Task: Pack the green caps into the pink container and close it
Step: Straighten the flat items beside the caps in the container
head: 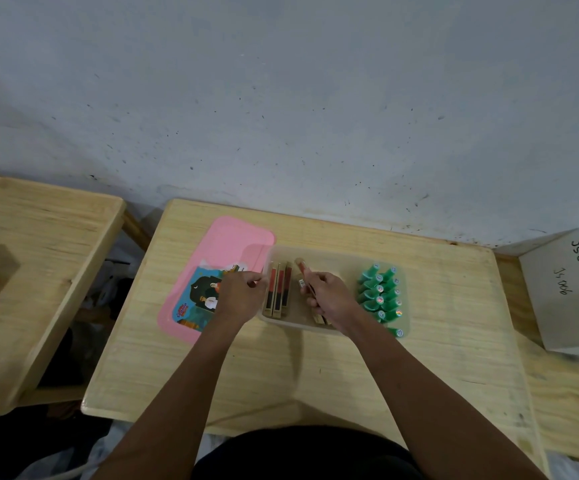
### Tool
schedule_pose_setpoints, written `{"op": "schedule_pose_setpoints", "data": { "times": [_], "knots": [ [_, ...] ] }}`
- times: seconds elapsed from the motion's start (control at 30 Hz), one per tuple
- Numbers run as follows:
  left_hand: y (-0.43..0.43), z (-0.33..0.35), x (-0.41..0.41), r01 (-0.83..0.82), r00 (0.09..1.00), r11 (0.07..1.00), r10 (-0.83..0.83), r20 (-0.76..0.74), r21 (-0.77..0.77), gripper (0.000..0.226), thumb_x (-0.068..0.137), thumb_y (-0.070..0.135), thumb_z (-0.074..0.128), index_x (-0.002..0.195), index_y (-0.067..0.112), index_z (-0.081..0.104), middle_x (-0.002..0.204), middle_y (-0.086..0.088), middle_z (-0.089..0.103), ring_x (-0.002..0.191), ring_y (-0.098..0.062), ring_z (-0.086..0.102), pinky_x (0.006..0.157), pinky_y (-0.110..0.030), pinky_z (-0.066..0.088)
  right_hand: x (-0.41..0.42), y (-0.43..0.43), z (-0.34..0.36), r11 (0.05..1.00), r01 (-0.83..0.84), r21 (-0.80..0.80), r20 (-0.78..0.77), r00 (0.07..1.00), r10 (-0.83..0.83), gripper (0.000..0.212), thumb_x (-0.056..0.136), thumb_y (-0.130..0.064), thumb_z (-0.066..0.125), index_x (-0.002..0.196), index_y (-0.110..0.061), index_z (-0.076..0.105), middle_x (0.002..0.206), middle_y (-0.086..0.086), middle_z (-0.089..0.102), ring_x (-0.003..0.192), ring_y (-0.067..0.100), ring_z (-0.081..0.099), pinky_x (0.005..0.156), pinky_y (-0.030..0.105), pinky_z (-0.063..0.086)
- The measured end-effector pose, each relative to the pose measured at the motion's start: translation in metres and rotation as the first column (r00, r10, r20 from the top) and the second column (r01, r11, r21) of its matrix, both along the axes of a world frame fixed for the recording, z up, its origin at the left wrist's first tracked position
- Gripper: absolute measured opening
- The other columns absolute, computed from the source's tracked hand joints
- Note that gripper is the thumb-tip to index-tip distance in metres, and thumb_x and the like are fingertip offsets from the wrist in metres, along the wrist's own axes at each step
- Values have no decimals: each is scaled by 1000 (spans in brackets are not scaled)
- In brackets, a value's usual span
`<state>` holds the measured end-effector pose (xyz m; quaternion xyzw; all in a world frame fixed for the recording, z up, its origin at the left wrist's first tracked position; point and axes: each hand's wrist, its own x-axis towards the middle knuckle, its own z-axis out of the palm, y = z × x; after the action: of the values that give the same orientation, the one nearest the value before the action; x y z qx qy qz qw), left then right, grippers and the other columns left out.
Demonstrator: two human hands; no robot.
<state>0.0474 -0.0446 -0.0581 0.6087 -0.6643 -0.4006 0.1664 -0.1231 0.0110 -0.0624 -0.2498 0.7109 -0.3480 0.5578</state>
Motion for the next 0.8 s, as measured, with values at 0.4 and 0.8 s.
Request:
{"op": "schedule_pose_setpoints", "data": {
  "times": [0.4, 0.8],
  "knots": [
    [0, 0, 0, -15, 1000, 1000, 15, -19, 10, 28, 90, 17, 59, 113, 2, 67, 94, -14, 73, 72, -16, 60, 78, -26, 52, 15, -17, -11, 998, -34, 61, -371, 927, 54, 40, 98, -34, 53, 64, -15, 61, 61, -1, 57, 61, 16, 53, 56, 27, 38],
    [1, 2, -1, -45, 998, 998, 46, -33, 44, 31, 90, 19, 59, 117, 4, 65, 104, -11, 72, 86, -20, 66, 85, -31, 54, 15, -34, -17, 980, -142, 138, -537, 821, 195, 24, 90, -36, 57, 94, -19, 73, 89, -3, 71, 81, 19, 66, 71, 31, 52]
  ]
}}
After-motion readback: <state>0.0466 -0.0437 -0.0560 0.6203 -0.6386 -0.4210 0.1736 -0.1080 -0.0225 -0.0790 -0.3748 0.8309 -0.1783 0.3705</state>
